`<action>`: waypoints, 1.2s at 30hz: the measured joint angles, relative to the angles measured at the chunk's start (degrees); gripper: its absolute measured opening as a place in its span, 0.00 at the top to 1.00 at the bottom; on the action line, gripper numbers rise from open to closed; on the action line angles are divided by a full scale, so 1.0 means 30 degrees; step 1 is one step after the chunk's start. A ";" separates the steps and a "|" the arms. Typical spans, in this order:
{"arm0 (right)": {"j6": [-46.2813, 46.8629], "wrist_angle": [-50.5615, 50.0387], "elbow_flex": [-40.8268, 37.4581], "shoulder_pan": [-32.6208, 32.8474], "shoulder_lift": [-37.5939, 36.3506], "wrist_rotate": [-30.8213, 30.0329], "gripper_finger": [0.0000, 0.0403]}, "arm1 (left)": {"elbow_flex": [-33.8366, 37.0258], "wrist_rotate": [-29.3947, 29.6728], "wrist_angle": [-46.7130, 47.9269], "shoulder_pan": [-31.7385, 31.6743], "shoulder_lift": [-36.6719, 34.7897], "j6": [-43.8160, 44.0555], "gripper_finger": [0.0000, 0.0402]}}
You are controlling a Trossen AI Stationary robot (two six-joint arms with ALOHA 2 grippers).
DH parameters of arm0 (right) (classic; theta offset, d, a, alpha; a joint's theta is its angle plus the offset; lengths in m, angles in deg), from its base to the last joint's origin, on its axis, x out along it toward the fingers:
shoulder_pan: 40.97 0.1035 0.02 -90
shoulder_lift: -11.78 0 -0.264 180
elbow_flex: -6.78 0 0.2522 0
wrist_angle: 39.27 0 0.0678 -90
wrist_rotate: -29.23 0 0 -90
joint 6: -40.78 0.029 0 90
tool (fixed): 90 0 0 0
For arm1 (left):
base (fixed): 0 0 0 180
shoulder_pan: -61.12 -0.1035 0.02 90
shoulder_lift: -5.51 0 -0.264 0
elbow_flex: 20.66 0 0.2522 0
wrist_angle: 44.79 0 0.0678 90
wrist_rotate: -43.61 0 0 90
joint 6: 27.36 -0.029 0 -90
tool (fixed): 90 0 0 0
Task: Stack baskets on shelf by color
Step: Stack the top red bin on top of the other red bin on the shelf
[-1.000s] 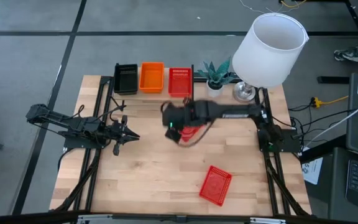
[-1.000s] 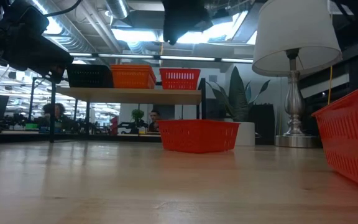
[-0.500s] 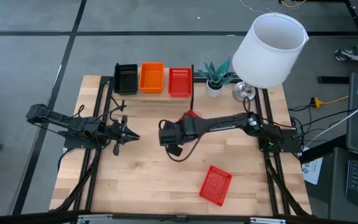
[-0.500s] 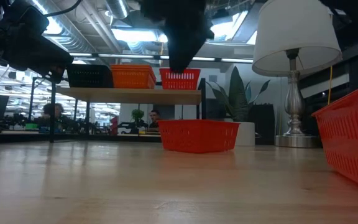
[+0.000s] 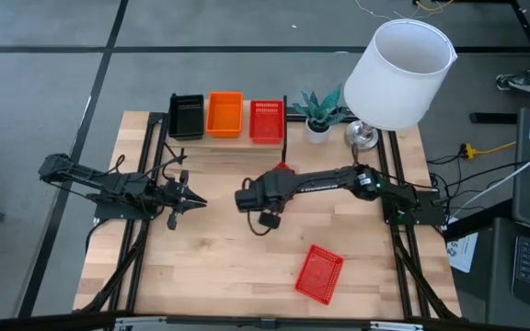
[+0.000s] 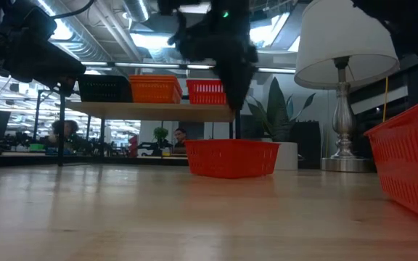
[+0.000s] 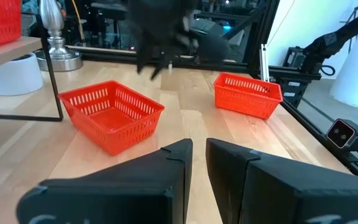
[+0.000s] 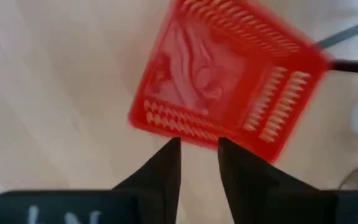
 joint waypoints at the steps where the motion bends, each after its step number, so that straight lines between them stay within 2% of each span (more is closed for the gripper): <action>1: 0.0049 0.0582 -0.0282 -0.0075 -0.0457 -0.0240 0.74 | 0.0000 0.0000 0.0007 0.0005 0.0000 0.0010 0.90; 5: -0.0531 0.1635 -0.2209 -0.0223 -0.2985 -0.1103 0.74 | 0.0000 -0.0027 0.0124 0.0005 0.0000 0.0026 0.90; 7: 0.0414 0.2078 -0.4071 -0.0190 -0.4043 -0.2264 0.74 | 0.0000 -0.0093 0.0161 0.0004 -0.0007 0.0032 0.90; 9: 0.1182 0.4401 -0.6516 -0.0178 -0.5063 -0.2445 0.74 | 0.0000 -0.0095 0.0352 0.0003 -0.0003 0.0034 0.90; 11: 0.1375 0.7400 -0.9411 -0.0192 -0.6249 -0.1602 0.74 | 0.0000 -0.0098 0.0362 0.0001 0.0007 0.0027 0.90; 13: 0.1204 1.1521 -1.1989 -0.0214 -0.7334 0.0140 0.74 | 0.0000 -0.0117 0.0408 0.0002 0.0007 0.0027 0.90; 15: 0.1321 1.5070 -1.3869 -0.0194 -0.8053 0.1802 0.74 | 0.0000 -0.0146 0.0465 -0.0001 0.0007 0.0012 0.90; 17: 0.1728 1.8168 -1.5130 -0.0163 -0.8582 0.2191 0.74 | 0.0000 -0.0146 0.0552 -0.0001 0.0000 0.0013 0.90; 23: 0.2885 1.9630 -1.6885 -0.0076 -0.8475 0.0033 0.74 | 0.0000 -0.0150 0.0573 -0.0001 0.0000 0.0000 0.90; 36: 0.3317 2.0251 -1.7053 0.1428 -0.7818 -0.3184 0.74 | 0.0000 -0.0146 0.0588 0.0000 0.0000 -0.0009 0.90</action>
